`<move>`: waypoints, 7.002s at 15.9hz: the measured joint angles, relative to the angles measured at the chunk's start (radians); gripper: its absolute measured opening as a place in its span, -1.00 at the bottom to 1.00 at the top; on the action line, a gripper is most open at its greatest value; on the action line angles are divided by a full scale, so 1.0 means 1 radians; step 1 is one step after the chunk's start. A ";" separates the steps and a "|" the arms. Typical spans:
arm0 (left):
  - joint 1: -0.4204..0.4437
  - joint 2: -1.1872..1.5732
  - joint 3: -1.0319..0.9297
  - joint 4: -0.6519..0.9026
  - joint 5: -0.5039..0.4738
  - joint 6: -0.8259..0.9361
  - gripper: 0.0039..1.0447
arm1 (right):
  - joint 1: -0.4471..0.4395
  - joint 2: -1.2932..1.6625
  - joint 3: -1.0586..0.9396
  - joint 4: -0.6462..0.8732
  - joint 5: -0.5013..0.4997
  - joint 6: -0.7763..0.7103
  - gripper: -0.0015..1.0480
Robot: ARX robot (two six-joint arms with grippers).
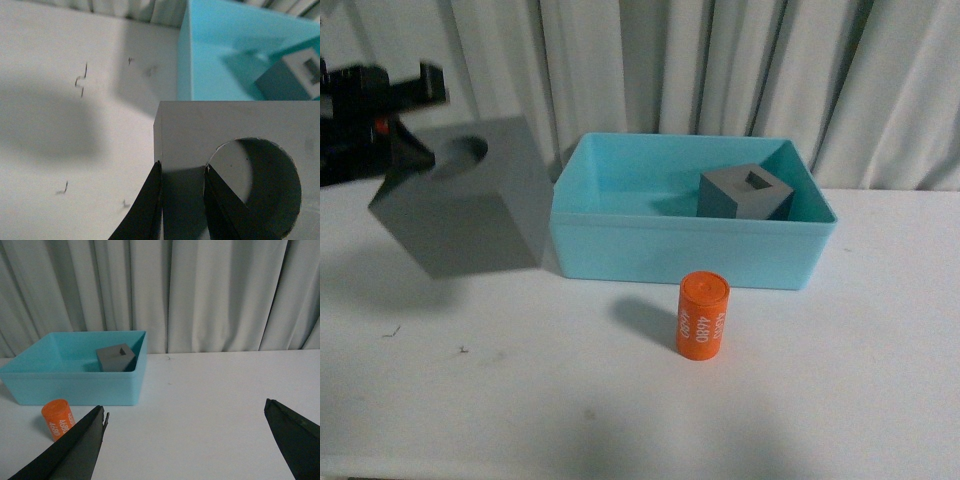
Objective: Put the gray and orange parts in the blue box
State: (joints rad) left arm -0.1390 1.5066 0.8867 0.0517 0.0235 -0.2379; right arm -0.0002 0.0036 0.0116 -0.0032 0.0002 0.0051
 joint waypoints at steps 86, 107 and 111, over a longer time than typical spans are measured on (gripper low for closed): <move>0.139 -1.500 -0.876 -0.055 -0.024 0.225 0.88 | 0.000 0.000 0.000 0.000 0.000 0.000 0.87; 0.139 -1.500 -0.876 -0.055 -0.024 0.225 0.88 | 0.160 1.704 0.757 0.103 -0.467 -0.536 0.87; 0.139 -1.500 -0.876 -0.055 -0.024 0.225 0.88 | 0.205 1.795 0.835 0.117 -0.443 -0.491 0.87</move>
State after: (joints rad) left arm -0.0002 0.0063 0.0105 -0.0036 -0.0002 -0.0128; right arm 0.2050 1.7985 0.8467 0.1143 -0.4427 -0.4854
